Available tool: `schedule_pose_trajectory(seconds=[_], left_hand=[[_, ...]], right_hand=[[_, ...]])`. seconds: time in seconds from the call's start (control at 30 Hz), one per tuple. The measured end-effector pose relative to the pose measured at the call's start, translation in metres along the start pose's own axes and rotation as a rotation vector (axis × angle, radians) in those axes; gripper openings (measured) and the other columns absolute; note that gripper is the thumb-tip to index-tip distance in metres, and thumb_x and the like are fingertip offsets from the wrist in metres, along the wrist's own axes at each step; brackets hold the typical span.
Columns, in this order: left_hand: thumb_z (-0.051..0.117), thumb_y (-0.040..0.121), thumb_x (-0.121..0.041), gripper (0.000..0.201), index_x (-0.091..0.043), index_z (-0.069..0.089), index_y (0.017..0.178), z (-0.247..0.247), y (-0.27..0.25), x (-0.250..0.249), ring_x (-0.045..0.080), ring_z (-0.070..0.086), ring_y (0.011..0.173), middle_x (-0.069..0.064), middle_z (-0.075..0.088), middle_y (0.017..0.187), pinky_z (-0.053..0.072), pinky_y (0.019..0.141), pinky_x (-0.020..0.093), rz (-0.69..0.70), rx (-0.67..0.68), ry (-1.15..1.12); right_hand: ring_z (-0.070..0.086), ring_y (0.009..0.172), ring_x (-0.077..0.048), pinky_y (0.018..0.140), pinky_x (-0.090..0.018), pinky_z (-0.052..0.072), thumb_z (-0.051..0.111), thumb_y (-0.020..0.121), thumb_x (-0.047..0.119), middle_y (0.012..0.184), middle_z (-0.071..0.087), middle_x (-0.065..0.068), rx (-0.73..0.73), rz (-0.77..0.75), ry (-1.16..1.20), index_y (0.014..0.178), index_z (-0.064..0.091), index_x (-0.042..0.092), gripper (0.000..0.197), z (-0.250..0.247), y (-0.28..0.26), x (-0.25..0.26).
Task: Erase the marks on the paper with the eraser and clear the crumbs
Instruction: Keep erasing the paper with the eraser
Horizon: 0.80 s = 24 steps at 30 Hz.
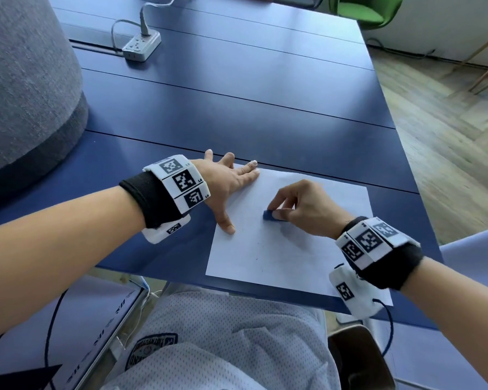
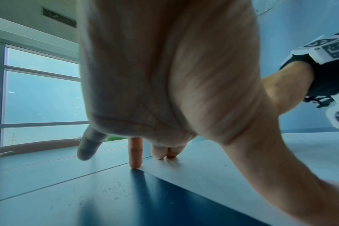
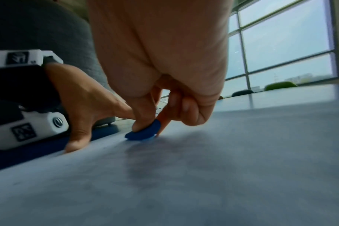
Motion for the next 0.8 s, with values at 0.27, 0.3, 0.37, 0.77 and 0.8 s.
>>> schedule_pose_trajectory(seconds=[0.27, 0.3, 0.37, 0.77, 0.8], left_hand=[[0.070, 0.060, -0.078, 0.140, -0.025, -0.020, 0.153, 0.000, -0.001, 0.000, 0.029, 0.007, 0.140, -0.013, -0.026, 0.159, 0.004, 0.111, 0.069, -0.005, -0.001, 0.013], [0.070, 0.060, -0.078, 0.140, -0.025, -0.020, 0.153, 0.000, -0.002, 0.000, 0.029, 0.007, 0.140, -0.014, -0.026, 0.159, 0.004, 0.111, 0.069, -0.006, 0.001, 0.011], [0.071, 0.060, -0.078, 0.140, -0.025, -0.020, 0.153, 0.000, -0.002, 0.000, 0.029, 0.008, 0.139, -0.014, -0.025, 0.159, 0.005, 0.111, 0.069, -0.011, -0.001, 0.002], [0.071, 0.060, -0.077, 0.140, -0.025, -0.019, 0.153, 0.001, -0.002, -0.001, 0.028, 0.007, 0.140, -0.014, -0.025, 0.159, 0.003, 0.111, 0.069, -0.022, 0.000, 0.012], [0.071, 0.061, -0.077, 0.140, -0.025, -0.020, 0.153, 0.000, -0.002, -0.002, 0.028, 0.007, 0.141, -0.014, -0.025, 0.159, 0.003, 0.112, 0.069, -0.020, -0.001, 0.019]], right_hand=[[0.056, 0.062, -0.009, 0.058, -0.019, 0.039, 0.074, 0.076, 0.011, 0.069, 0.065, 0.002, 0.081, -0.094, -0.033, 0.078, 0.076, 0.025, 0.014, 0.013, -0.016, 0.009], [0.056, 0.062, -0.007, 0.059, -0.019, 0.039, 0.074, 0.076, 0.011, 0.069, 0.064, 0.003, 0.050, -0.096, -0.025, 0.078, 0.076, 0.025, 0.014, 0.014, -0.020, 0.009], [0.053, 0.061, -0.004, 0.058, -0.017, 0.039, 0.075, 0.075, 0.010, 0.069, 0.060, 0.007, 0.121, -0.133, -0.016, 0.079, 0.077, 0.024, 0.015, 0.019, -0.032, 0.009], [0.052, 0.063, -0.001, 0.059, -0.014, 0.037, 0.075, 0.076, 0.010, 0.070, 0.060, 0.009, 0.214, -0.144, -0.039, 0.083, 0.078, 0.024, 0.016, 0.021, -0.038, 0.012], [0.051, 0.062, -0.002, 0.061, -0.017, 0.039, 0.075, 0.076, 0.011, 0.069, 0.058, 0.010, 0.144, -0.135, -0.043, 0.083, 0.078, 0.025, 0.016, 0.018, -0.034, 0.011]])
Point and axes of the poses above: each hand's wrist, its own y-axis towards the middle knuckle, its own z-axis out of the palm, x = y × z, the point moved 2 cm from there along y, towards the middle knuckle
